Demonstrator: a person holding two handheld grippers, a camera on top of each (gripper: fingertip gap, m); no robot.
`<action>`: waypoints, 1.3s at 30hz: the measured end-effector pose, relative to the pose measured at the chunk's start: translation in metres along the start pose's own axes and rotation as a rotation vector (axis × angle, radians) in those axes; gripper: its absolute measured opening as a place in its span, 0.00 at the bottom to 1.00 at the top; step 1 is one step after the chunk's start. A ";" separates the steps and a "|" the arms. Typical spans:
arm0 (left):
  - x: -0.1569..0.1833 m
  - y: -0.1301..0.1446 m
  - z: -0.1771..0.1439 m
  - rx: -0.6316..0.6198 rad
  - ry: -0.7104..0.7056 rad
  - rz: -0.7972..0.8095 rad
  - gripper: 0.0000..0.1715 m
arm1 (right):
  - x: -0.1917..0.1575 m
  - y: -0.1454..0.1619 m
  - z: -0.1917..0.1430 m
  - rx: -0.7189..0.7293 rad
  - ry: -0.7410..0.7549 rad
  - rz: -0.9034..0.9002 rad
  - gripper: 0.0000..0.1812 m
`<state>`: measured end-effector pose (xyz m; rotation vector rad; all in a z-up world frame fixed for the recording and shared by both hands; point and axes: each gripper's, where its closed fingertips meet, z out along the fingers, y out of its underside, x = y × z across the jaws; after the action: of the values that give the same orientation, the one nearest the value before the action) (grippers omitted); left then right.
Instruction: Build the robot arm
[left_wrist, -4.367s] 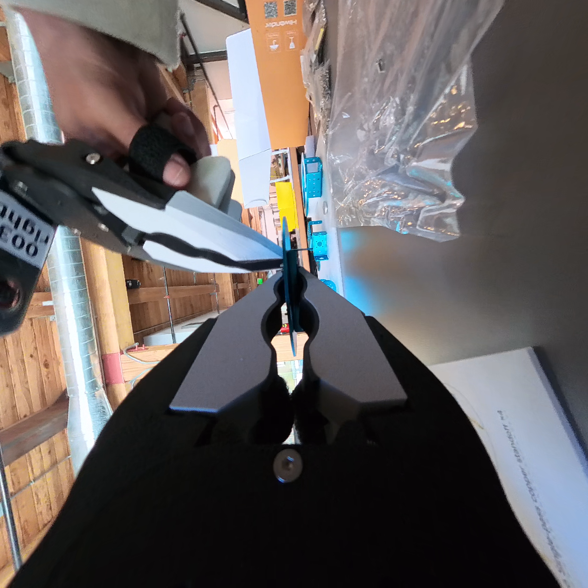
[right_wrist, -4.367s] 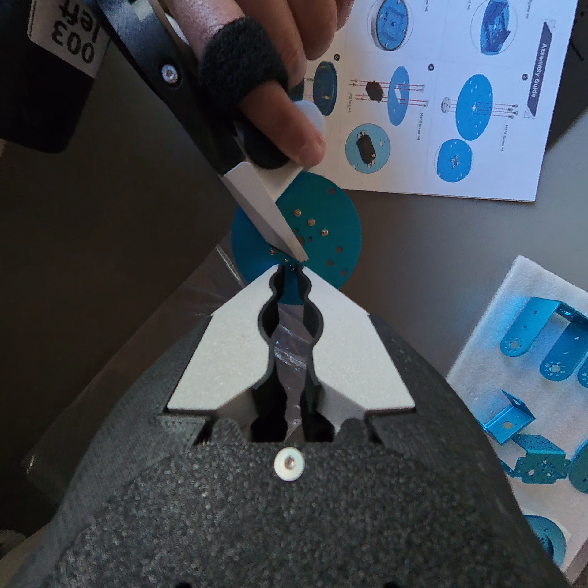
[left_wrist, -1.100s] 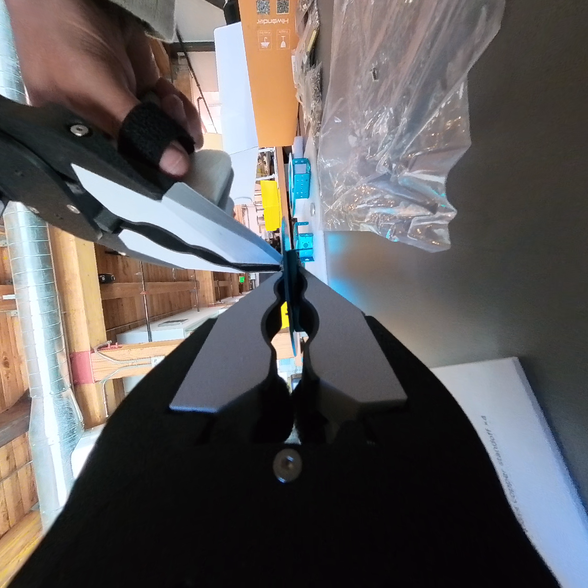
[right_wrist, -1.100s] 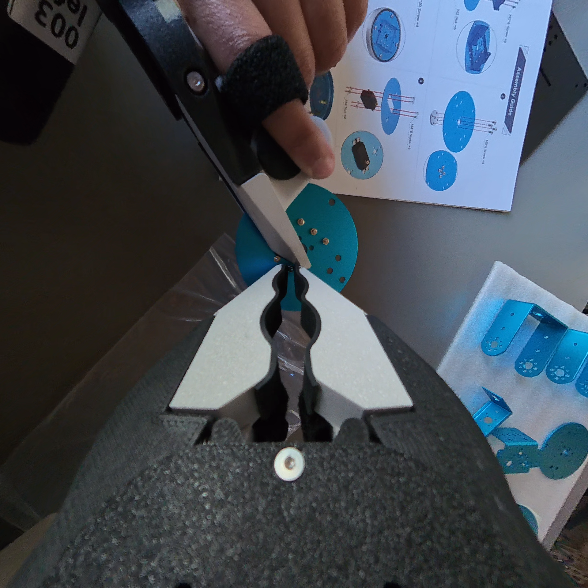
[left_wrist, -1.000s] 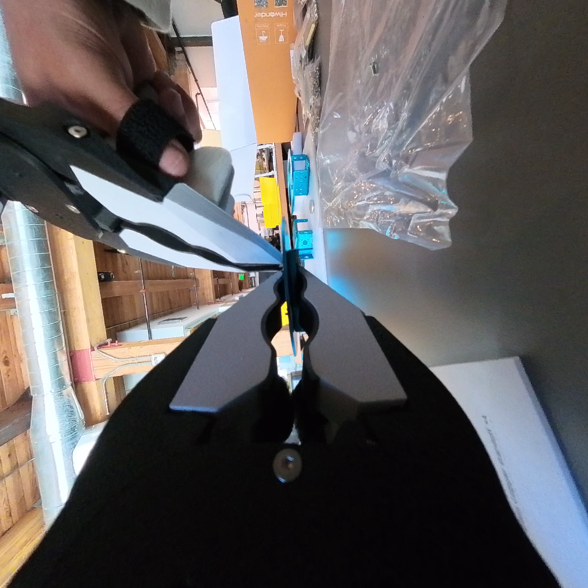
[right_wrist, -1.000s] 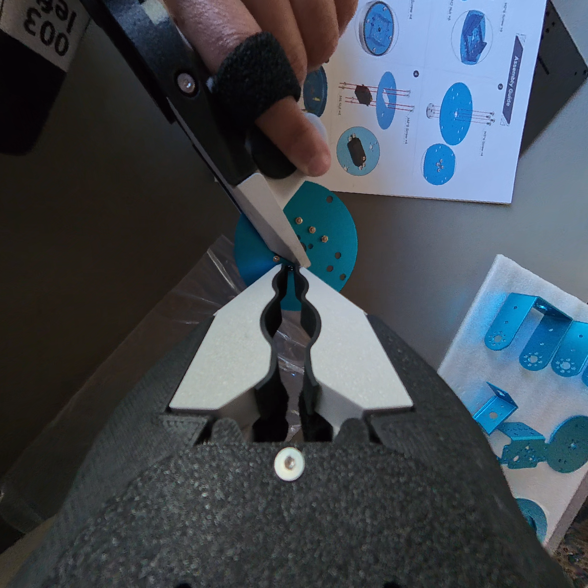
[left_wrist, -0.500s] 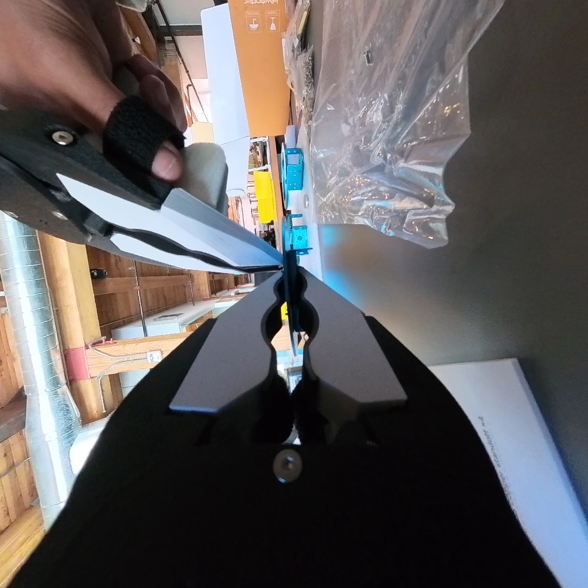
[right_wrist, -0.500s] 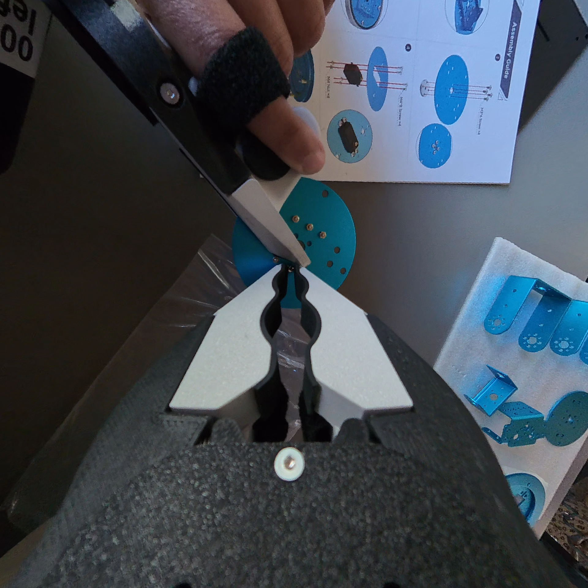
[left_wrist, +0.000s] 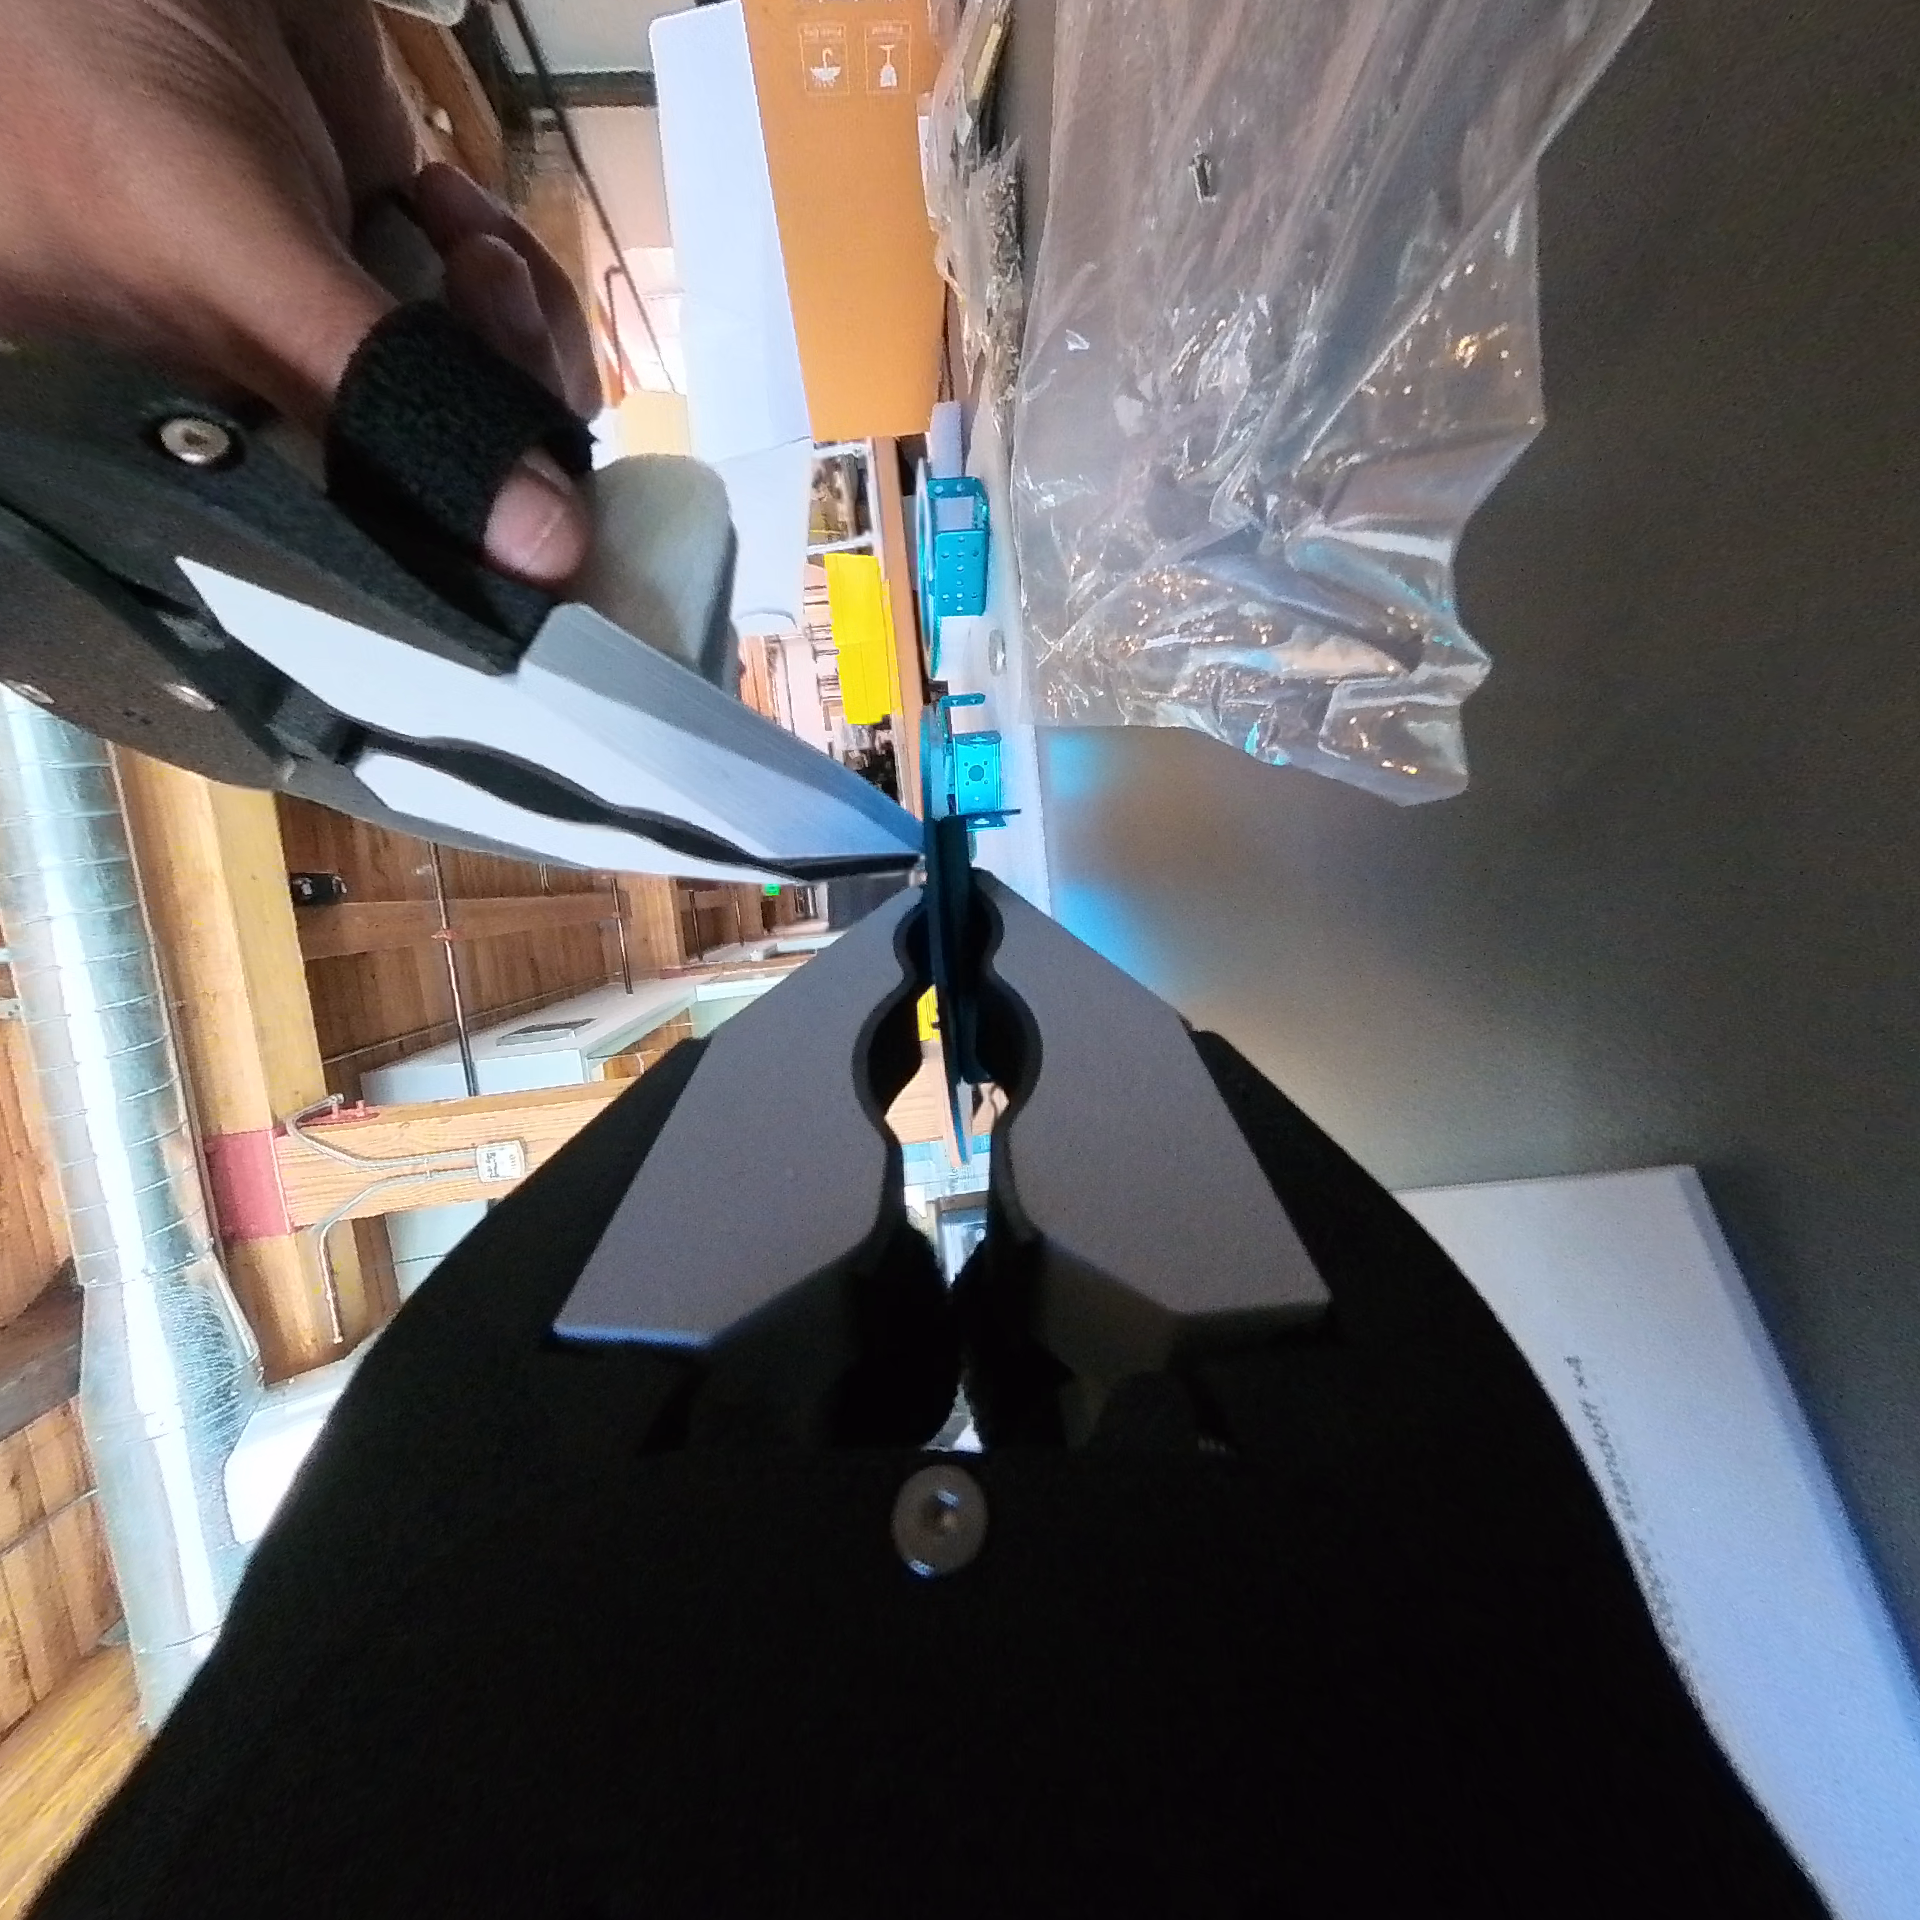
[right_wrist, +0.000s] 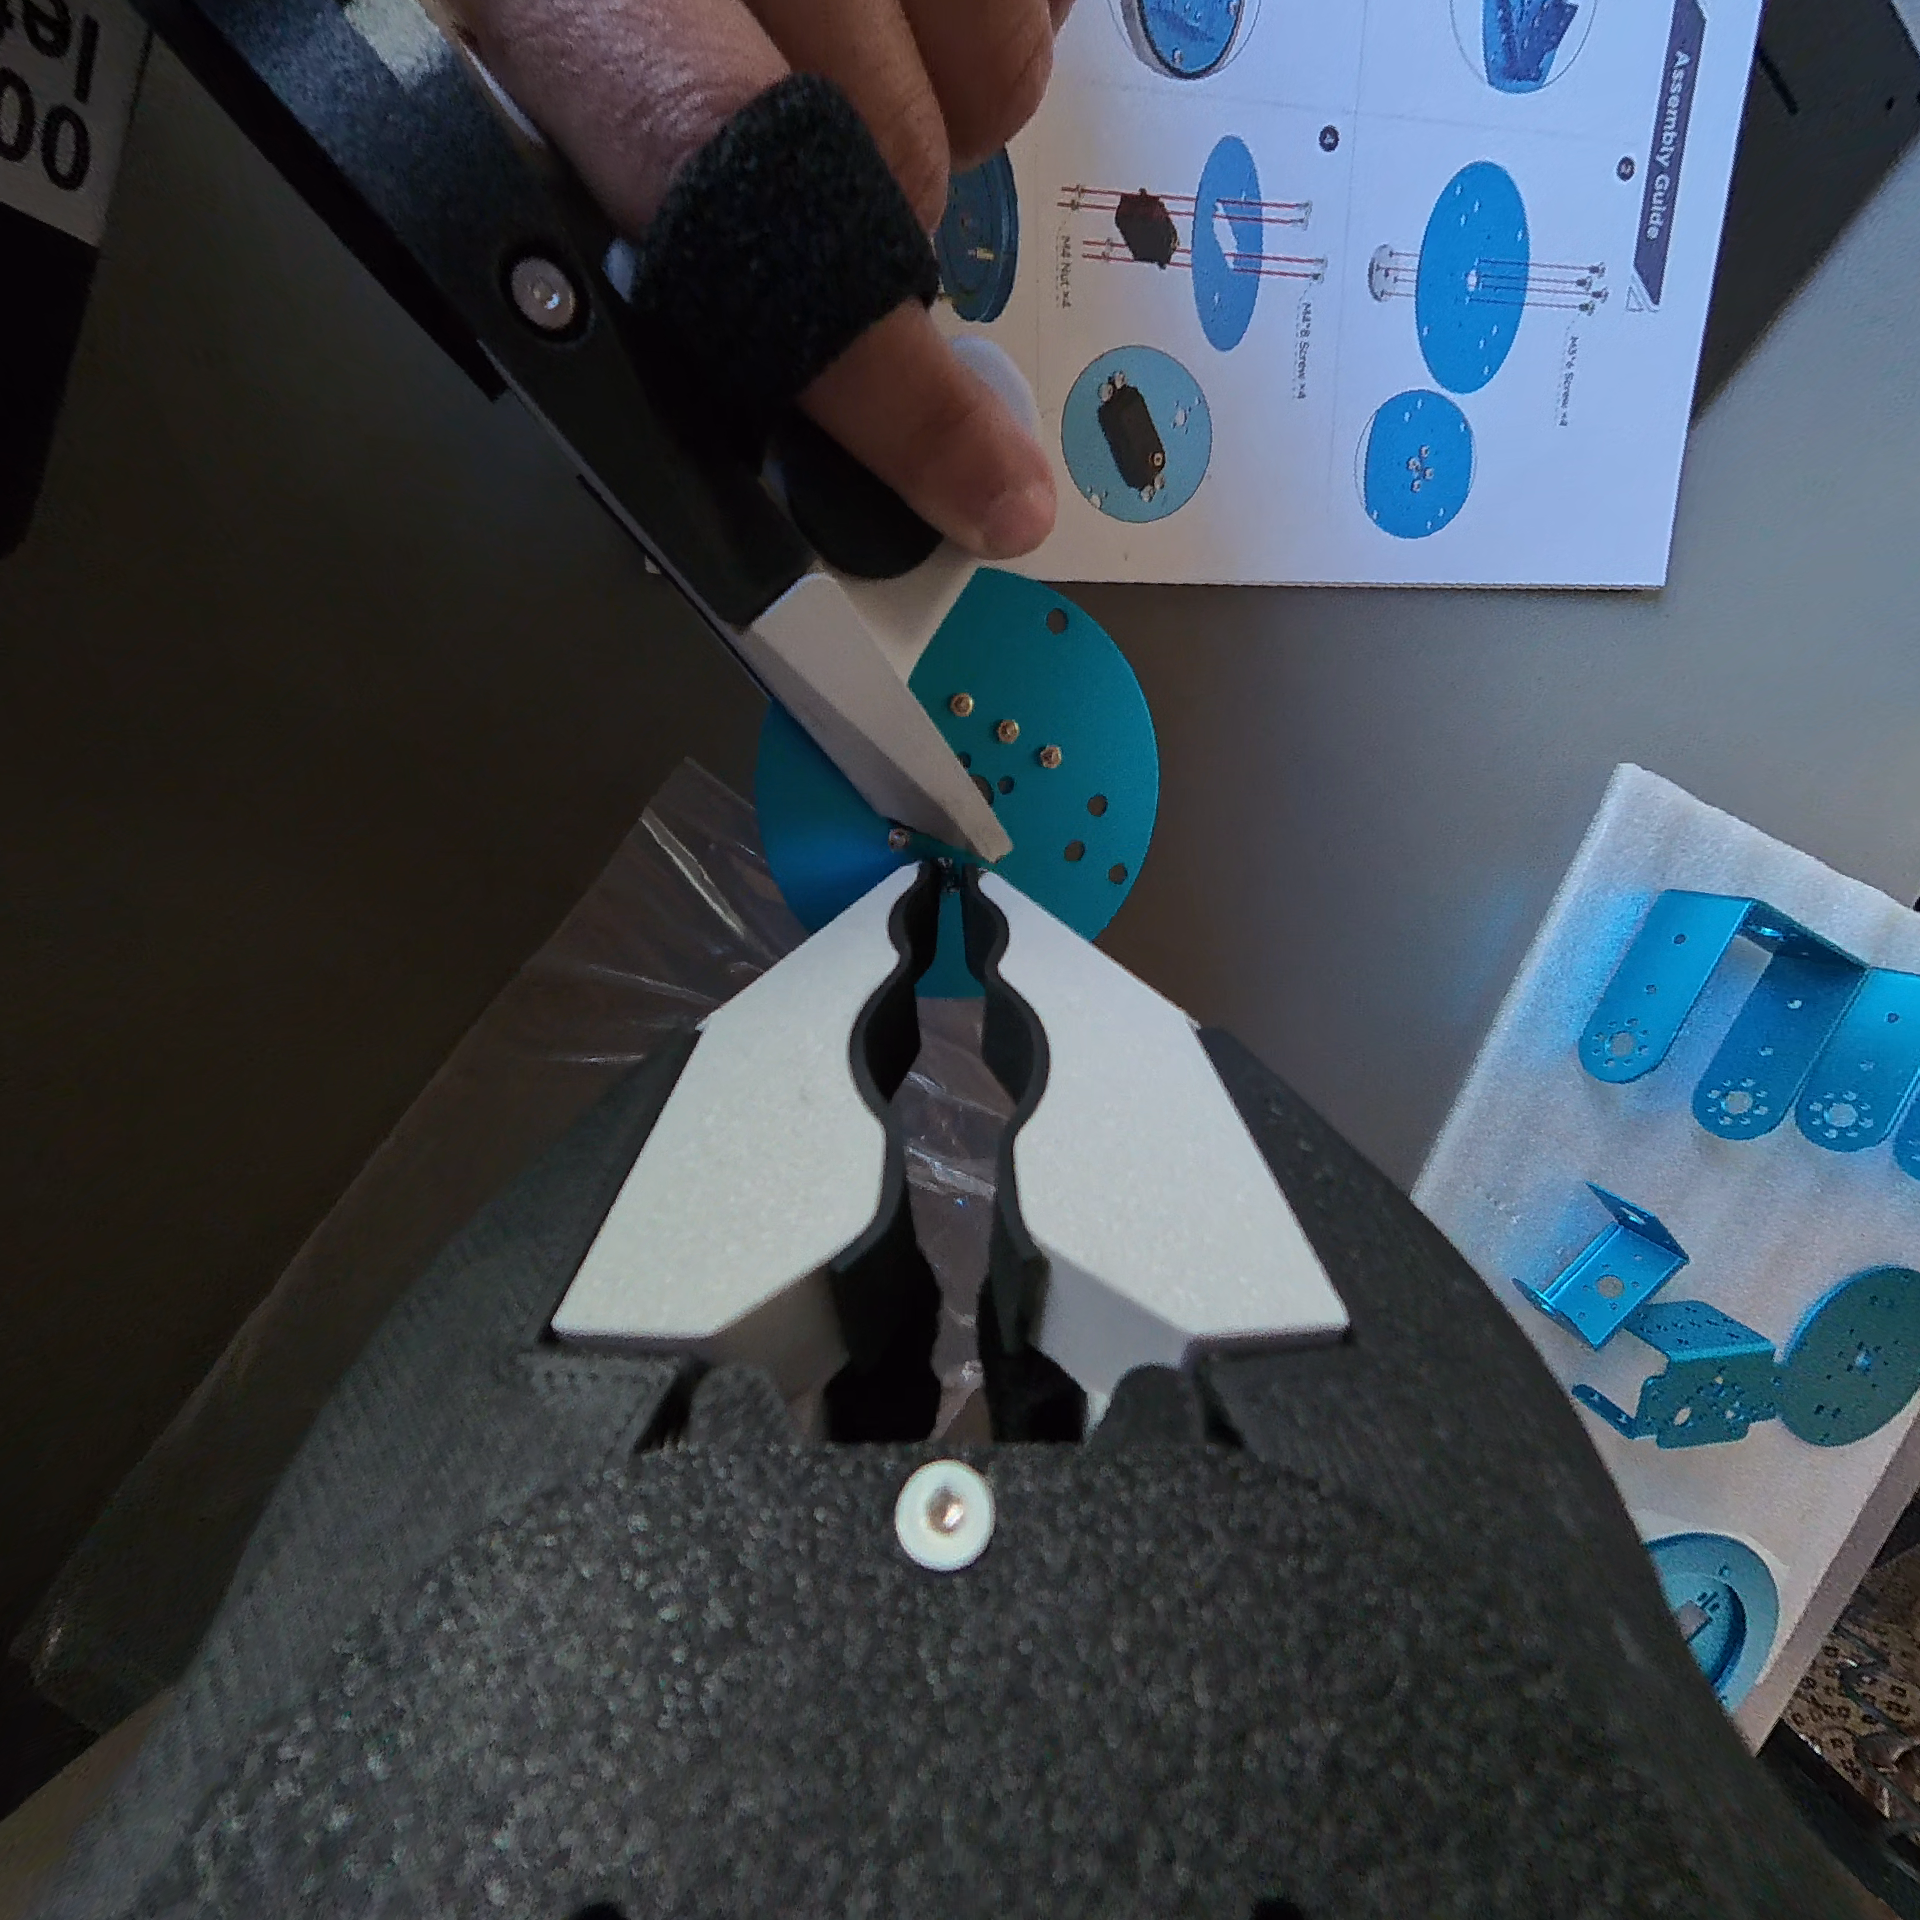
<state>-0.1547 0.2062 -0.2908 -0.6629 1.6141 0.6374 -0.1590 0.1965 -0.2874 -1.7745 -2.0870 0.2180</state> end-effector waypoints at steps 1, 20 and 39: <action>-0.001 0.000 0.000 0.001 -0.004 0.001 0.00 | 0.000 0.000 -0.001 0.005 0.000 0.001 0.02; -0.008 -0.007 -0.004 0.032 -0.051 0.009 0.00 | -0.003 -0.002 -0.012 0.154 -0.069 0.066 0.02; -0.005 -0.003 -0.002 0.050 0.024 -0.122 0.00 | -0.062 0.134 -0.031 0.071 0.134 0.216 0.00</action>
<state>-0.1533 0.2027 -0.2862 -0.7289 1.5937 0.5003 -0.0172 0.1566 -0.3199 -1.9153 -1.7751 0.2225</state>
